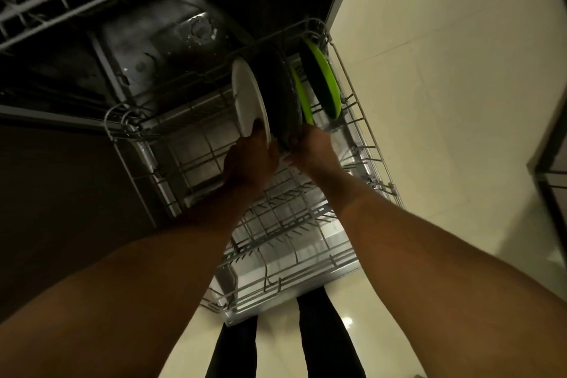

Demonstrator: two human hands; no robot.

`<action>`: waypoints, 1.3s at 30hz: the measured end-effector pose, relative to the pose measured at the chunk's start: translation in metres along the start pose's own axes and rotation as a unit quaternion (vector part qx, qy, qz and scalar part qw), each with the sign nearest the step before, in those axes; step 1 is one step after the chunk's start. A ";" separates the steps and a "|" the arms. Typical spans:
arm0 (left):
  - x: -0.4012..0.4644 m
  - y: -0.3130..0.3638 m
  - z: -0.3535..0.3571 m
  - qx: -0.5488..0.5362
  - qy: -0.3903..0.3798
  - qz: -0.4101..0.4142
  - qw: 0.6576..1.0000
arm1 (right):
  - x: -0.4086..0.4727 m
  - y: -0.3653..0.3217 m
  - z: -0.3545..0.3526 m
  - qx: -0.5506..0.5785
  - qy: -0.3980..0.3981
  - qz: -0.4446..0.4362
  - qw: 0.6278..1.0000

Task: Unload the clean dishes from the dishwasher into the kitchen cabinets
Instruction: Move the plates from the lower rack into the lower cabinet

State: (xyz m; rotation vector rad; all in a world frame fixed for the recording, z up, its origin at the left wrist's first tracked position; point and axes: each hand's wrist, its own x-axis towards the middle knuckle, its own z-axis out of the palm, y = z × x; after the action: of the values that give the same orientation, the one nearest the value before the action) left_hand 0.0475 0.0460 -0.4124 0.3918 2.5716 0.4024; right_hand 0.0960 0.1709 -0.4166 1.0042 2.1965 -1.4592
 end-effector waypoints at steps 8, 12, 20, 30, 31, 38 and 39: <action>-0.025 -0.001 -0.022 -0.012 0.025 -0.060 0.998 | -0.030 -0.005 -0.006 -0.012 0.050 -0.022 0.998; -0.048 0.002 -0.047 -0.033 0.030 -0.061 0.997 | -0.057 -0.020 -0.016 0.028 0.052 -0.003 0.998; -0.097 0.017 -0.109 -0.106 0.035 -0.088 0.990 | -0.113 -0.042 -0.041 -0.006 0.078 0.061 0.995; -0.182 0.033 -0.183 -0.273 0.098 -0.224 0.930 | -0.220 -0.090 -0.060 -0.077 0.151 0.054 0.984; -0.195 0.033 -0.196 -0.285 0.106 -0.228 0.925 | -0.235 -0.096 -0.061 -0.083 0.153 0.046 0.984; -0.250 0.019 -0.237 -0.396 0.124 -0.302 0.858 | -0.314 -0.108 -0.081 -0.073 0.168 -0.076 0.980; -0.260 0.015 -0.243 -0.414 0.125 -0.306 0.848 | -0.326 -0.107 -0.084 -0.078 0.167 -0.099 0.978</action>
State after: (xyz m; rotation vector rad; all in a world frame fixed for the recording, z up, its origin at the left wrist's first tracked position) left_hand 0.1405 -0.0805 -0.0934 -0.8110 2.2799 1.2797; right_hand 0.2593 0.0988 -0.1121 1.0664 2.6716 -1.2423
